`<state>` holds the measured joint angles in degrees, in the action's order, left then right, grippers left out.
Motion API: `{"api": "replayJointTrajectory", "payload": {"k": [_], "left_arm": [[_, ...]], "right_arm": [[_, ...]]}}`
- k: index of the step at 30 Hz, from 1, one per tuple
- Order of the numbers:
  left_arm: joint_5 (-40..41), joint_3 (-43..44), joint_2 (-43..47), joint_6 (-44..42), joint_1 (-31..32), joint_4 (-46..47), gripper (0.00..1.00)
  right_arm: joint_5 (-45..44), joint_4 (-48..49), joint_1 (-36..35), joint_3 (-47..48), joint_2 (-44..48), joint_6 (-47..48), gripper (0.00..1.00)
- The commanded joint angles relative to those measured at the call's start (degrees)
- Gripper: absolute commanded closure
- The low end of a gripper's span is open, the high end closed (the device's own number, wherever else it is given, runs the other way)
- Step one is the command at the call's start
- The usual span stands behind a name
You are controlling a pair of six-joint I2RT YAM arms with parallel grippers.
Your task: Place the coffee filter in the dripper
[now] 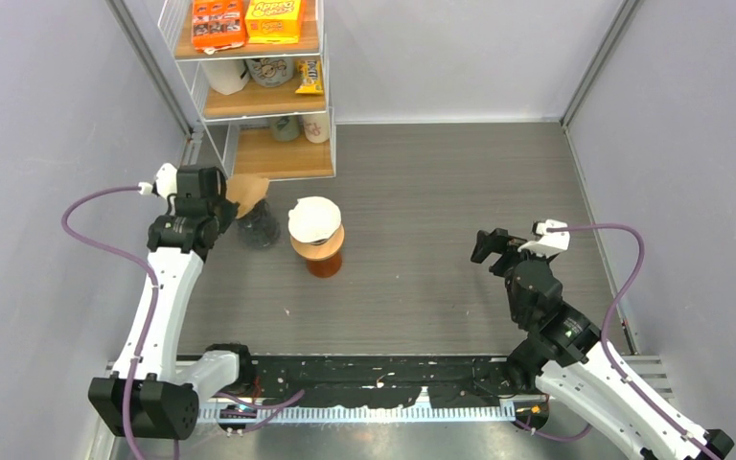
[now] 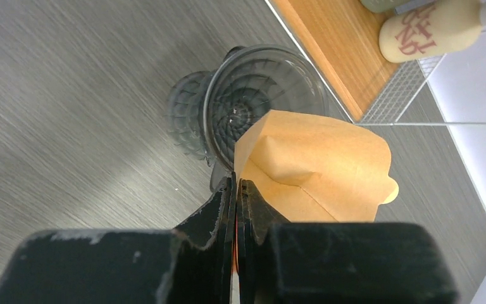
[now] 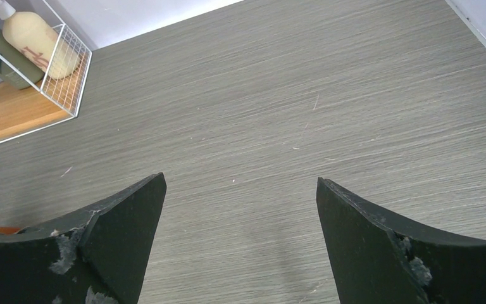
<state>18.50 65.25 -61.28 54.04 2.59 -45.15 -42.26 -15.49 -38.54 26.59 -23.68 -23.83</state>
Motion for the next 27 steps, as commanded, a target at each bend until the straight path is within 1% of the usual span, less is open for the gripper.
{"api": "replayJointTrajectory", "payload": {"k": [1, 3, 8, 12, 17, 19, 20, 22, 24, 27], "left_arm": [[3.85, -0.08, -0.25, 4.47, -0.3, 2.77, 0.9], [4.16, 0.15, -1.17, 5.45, -0.31, 1.94, 0.9], [3.02, -0.52, -2.61, 6.39, -0.36, 3.27, 0.9], [1.7, -0.04, -3.12, 3.22, -0.36, 4.67, 0.92], [0.28, 3.84, -3.63, -9.34, -0.41, 5.52, 0.93], [-1.27, 7.07, -5.58, -13.59, -0.75, 2.18, 1.0], [-2.64, 8.55, -6.48, -15.45, -1.08, 0.31, 1.0], [-6.0, 10.23, -8.11, -18.73, -1.83, -1.53, 1.0], [-12.02, 11.56, -9.76, -23.16, -3.84, -1.8, 1.0], [-20.25, 15.5, -13.25, -31.22, -6.12, -5.01, 1.0]], "right_arm": [[-0.78, 1.52, 0.02, 2.41, -0.59, 0.83, 0.05], [-0.84, 1.56, 0.08, 2.33, -0.57, 0.8, 0.04], [-0.93, 1.6, 0.02, 2.35, -0.73, 0.88, 0.05], [-0.91, 1.6, 0.05, 2.4, -0.74, 1.09, 0.04], [-1.66, 1.67, 0.09, 2.72, -0.34, 2.15, 0.05], [-2.88, 1.04, 0.06, 3.67, -0.39, 2.57, 0.05], [-3.02, 0.32, 0.05, 3.92, -0.26, 2.61, 0.05], [-2.6, 0.32, 0.02, 3.92, -0.08, 2.72, 0.05], [-2.47, 0.64, -0.01, 3.66, 0.16, 3.07, 0.05], [-2.65, 0.79, 0.05, 3.81, 0.21, 3.81, 0.04]]}}
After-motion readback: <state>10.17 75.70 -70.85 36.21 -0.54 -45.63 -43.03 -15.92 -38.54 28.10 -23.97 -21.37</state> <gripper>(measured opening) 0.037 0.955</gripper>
